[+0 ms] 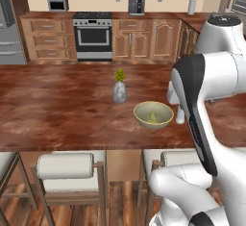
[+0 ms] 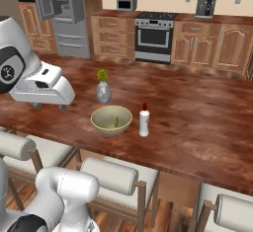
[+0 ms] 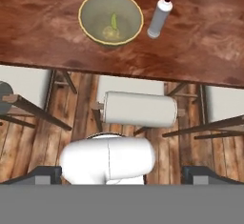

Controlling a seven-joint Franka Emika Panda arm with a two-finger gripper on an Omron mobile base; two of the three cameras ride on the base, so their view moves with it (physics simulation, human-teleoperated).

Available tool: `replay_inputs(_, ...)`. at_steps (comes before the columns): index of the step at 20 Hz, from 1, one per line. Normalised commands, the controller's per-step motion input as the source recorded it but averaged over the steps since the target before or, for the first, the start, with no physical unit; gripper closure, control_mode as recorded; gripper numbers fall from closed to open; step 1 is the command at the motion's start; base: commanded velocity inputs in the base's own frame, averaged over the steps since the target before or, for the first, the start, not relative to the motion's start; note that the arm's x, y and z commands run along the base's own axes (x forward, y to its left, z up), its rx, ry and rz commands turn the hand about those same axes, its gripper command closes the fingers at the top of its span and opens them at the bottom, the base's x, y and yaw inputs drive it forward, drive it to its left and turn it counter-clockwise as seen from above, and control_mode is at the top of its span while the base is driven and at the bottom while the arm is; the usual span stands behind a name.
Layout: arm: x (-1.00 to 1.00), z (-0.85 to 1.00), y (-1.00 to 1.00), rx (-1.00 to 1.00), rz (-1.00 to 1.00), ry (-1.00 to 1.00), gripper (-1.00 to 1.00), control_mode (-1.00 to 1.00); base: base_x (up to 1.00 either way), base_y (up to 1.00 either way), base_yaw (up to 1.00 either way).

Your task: There is a bowl on the dining counter. Grab a lemon wedge from the fridge and place it in the bowl. Then get the liquor bottle and glass cup from the cabinet and place them next to the bowl.

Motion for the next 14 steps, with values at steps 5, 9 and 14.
replay_inputs(5, -0.02, -0.05, 0.00, 0.01, 0.02, 0.00, -1.00, 1.00, -0.10, 0.06, 0.03)
replay_inputs(9, 0.00, 0.00, 0.00, 0.00, 0.00, 0.00, -1.00, 1.00, -0.26, 0.92, 0.07)
replay_inputs(14, 0.00, 0.00, 0.00, 0.00, 0.00, 0.00, -1.00, 1.00, -0.12, 1.00, 0.09)
